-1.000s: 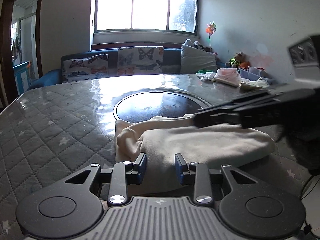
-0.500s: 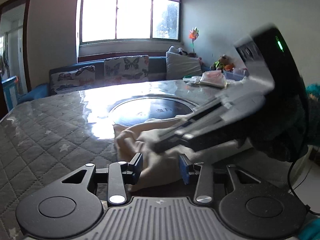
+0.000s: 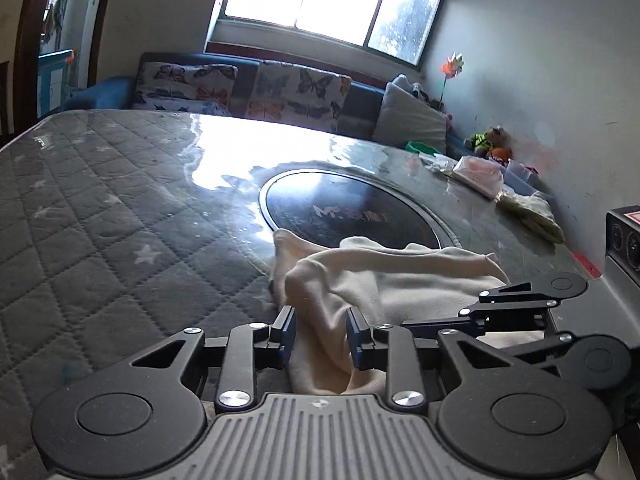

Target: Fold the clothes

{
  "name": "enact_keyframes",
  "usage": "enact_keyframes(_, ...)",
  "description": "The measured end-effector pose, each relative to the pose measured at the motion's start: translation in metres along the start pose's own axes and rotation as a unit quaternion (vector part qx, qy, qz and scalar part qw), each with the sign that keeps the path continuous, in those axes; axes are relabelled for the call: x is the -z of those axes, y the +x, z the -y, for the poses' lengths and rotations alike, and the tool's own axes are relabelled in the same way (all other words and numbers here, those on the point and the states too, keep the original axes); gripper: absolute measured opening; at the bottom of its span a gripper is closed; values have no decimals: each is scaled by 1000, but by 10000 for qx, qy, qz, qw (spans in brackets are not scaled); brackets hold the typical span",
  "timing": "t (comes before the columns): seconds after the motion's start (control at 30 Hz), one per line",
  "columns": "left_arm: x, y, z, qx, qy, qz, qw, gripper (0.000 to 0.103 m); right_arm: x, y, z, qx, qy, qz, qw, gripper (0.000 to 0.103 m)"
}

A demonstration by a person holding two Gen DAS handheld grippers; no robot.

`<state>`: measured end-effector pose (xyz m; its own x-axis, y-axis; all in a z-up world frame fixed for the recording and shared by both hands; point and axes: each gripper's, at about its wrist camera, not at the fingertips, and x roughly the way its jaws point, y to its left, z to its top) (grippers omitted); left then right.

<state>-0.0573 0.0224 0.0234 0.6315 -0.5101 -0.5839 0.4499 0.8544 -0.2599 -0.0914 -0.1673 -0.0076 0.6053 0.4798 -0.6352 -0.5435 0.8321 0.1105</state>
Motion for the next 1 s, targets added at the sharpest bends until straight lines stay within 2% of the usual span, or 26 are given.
enact_keyframes(0.2,-4,14,1,-38,-46,-187,9998,28,5,-2,3,-21,65,108,9999,17)
enact_keyframes(0.3,-5,20,-1,-23,-114,-265,9996,23,0,7,2,-21,91,145,9999,17)
enact_keyframes(0.37,-6,22,-4,26,-188,-263,9995,12,1,7,2,-20,110,171,9998,17)
enact_keyframes(0.4,-7,21,-4,24,-167,-236,9996,10,1,6,2,-19,118,182,9998,17)
enact_keyframes(0.47,-8,19,0,-32,-14,-147,9999,7,2,6,3,-17,133,203,9997,17)
enact_keyframes(0.57,-12,10,15,-348,553,40,9979,6,3,4,3,30,168,253,9995,21)
enact_keyframes(0.63,-14,2,27,-486,1066,218,9929,6,4,2,2,95,169,290,9994,28)
enact_keyframes(0.67,-14,0,35,-598,1409,292,9878,6,5,1,2,123,160,298,9994,30)
enact_keyframes(0.77,-6,2,49,-1222,2375,585,9619,0,9,-1,4,153,195,297,9993,33)
enact_keyframes(0.93,-7,20,18,-1335,1842,180,9736,0,10,0,4,175,201,330,9991,34)
enact_keyframes(1.0,-12,9,7,-1002,1265,195,9867,0,10,0,4,184,202,343,9990,34)
